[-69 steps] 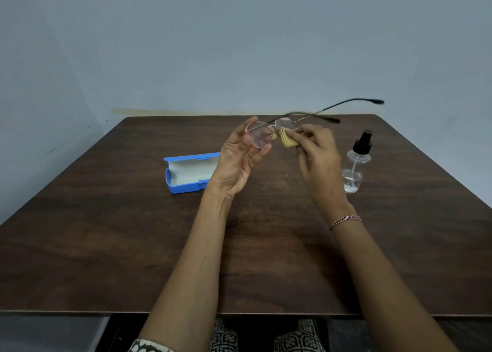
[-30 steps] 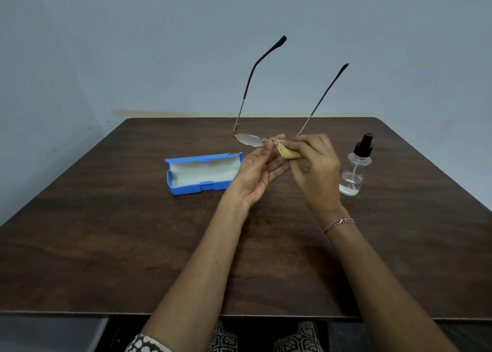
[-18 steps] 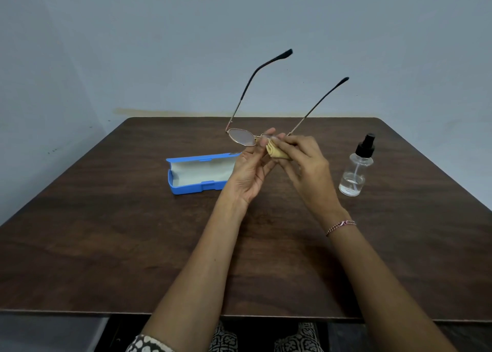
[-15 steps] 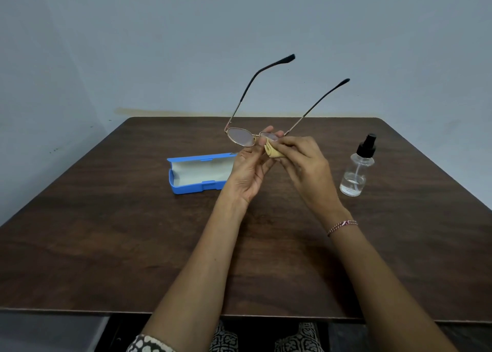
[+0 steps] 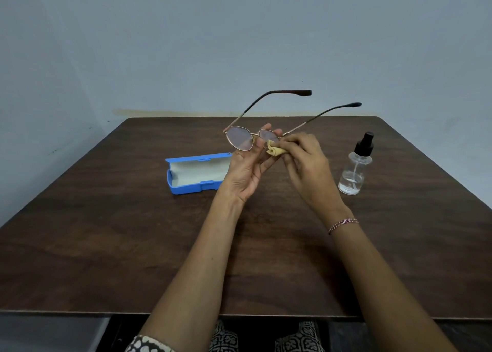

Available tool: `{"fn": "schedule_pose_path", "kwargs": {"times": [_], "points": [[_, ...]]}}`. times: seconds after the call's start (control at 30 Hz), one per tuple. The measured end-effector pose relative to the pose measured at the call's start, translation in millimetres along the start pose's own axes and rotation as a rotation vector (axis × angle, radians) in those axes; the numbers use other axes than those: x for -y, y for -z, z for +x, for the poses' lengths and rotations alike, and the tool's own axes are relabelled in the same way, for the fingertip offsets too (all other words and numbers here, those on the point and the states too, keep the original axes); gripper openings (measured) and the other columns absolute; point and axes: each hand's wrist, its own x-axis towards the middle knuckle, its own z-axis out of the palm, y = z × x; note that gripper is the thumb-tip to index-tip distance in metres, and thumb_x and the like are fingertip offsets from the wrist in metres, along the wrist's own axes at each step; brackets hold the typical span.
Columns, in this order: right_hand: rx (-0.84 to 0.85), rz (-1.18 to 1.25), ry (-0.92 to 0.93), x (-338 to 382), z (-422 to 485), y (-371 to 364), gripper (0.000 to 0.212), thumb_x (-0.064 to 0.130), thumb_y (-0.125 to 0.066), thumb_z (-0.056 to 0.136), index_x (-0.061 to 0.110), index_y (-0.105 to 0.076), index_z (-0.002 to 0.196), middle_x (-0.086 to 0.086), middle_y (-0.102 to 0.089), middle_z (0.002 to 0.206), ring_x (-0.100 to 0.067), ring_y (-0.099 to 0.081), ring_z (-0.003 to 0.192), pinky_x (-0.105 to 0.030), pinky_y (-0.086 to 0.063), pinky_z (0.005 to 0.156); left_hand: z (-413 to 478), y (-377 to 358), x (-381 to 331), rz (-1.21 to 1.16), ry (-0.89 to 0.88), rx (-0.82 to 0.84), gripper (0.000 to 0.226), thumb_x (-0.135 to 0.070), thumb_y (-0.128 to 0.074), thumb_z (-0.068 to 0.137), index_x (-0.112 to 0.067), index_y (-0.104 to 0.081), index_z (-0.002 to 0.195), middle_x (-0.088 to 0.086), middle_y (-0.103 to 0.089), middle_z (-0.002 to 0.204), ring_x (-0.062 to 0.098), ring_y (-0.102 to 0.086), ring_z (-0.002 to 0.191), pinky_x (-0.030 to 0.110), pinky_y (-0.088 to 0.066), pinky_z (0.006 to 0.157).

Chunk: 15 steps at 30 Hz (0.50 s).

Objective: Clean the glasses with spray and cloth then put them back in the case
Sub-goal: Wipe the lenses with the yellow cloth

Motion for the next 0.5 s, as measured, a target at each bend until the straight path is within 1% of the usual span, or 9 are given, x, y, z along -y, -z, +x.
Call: {"fn": "schedule_pose_path", "kwargs": {"times": [0.1,0.2,0.23,0.3,0.43,0.5], "points": [[-0.036,-0.042,-0.051,-3.0,0.3,-1.8,0.024,-0.006,-0.060,0.084,-0.001,-0.064,0.108,-0.013,-0.058,0.096,-0.017,-0.048,0.092,-0.016,-0.040,0.083,-0.5,-2.1,1.7,0.041,0.024,0.009,0.069,-0.038,-0.086,0.055,-0.012,-0.058,0.113,0.005,-0.071,0.106,0.014,-0.067,0.096,0.025,-0.056,0.078],[-0.067,-0.016,-0.068,-2.3,-0.2,-3.8,0.025,-0.005,-0.061,0.085,-0.001,-0.065,0.109,-0.013,-0.059,0.097,-0.014,-0.048,0.095,-0.012,-0.040,0.086,-1.1,-3.4,3.8,0.069,0.035,0.028,0.066,-0.036,-0.084,0.057,-0.013,-0.059,0.114,0.002,-0.072,0.104,0.011,-0.067,0.094,0.024,-0.055,0.077],[-0.070,0.013,-0.073,-0.9,-0.3,-4.1,0.026,-0.005,-0.061,0.085,0.000,-0.065,0.110,-0.013,-0.059,0.099,-0.015,-0.050,0.097,-0.014,-0.041,0.088,-1.3,-3.2,3.6,0.069,0.034,0.032,0.064,-0.035,-0.082,0.058,-0.013,-0.059,0.114,0.001,-0.072,0.101,0.010,-0.068,0.092,0.023,-0.055,0.076],[-0.056,0.064,-0.075,1.9,-0.3,-4.0,0.027,-0.004,-0.060,0.086,0.001,-0.065,0.111,-0.013,-0.059,0.103,-0.018,-0.054,0.100,-0.020,-0.045,0.090,-1.3,-2.0,2.3,0.050,0.022,0.028,0.065,-0.034,-0.083,0.058,-0.012,-0.058,0.114,0.002,-0.072,0.101,0.010,-0.068,0.091,0.022,-0.056,0.073],[-0.029,0.064,-0.054,1.7,0.7,-0.8,0.024,-0.004,-0.062,0.083,0.000,-0.066,0.106,-0.012,-0.059,0.099,-0.021,-0.056,0.094,-0.020,-0.046,0.085,1.2,1.3,0.6,0.036,-0.012,0.013,0.071,-0.035,-0.086,0.057,-0.011,-0.055,0.116,0.004,-0.070,0.109,0.014,-0.068,0.096,0.024,-0.056,0.075],[-0.042,0.053,-0.076,1.7,1.1,-0.6,0.023,-0.004,-0.062,0.083,0.000,-0.066,0.106,-0.012,-0.059,0.097,-0.023,-0.057,0.092,-0.025,-0.048,0.083,1.0,0.5,1.0,0.055,-0.003,0.019,0.071,-0.036,-0.086,0.057,-0.012,-0.055,0.116,0.003,-0.070,0.110,0.013,-0.067,0.098,0.024,-0.055,0.077]]}}
